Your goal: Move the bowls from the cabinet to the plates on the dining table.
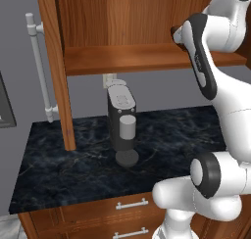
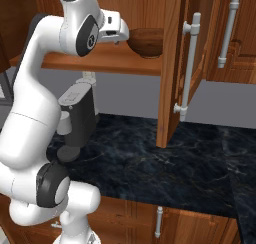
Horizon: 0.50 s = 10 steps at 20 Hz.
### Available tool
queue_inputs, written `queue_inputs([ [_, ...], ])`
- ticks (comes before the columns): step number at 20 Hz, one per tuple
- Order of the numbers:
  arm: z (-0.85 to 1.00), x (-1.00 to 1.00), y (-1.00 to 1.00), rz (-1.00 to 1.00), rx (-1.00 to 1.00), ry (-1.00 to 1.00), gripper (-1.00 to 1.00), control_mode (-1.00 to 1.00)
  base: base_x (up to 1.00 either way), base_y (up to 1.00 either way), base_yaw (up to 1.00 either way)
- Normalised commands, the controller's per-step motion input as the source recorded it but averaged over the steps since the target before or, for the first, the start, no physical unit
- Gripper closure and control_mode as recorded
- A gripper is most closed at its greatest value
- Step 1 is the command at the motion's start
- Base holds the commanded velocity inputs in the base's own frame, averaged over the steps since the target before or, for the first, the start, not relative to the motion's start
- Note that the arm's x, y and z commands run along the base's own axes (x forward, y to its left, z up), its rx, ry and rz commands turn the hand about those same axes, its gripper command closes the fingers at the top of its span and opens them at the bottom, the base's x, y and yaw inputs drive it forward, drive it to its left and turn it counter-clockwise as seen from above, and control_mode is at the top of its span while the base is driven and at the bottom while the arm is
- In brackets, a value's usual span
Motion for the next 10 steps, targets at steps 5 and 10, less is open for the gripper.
queue_inputs([
  [5,0.03,0.12,-0.08,0.0,0.0,0.0,-1.0,-1.0,0.0,0.0,0.0],
  [10,0.0,0.21,-0.15,0.0,0.0,0.0,-1.0,-1.0,0.0,0.0,0.0],
])
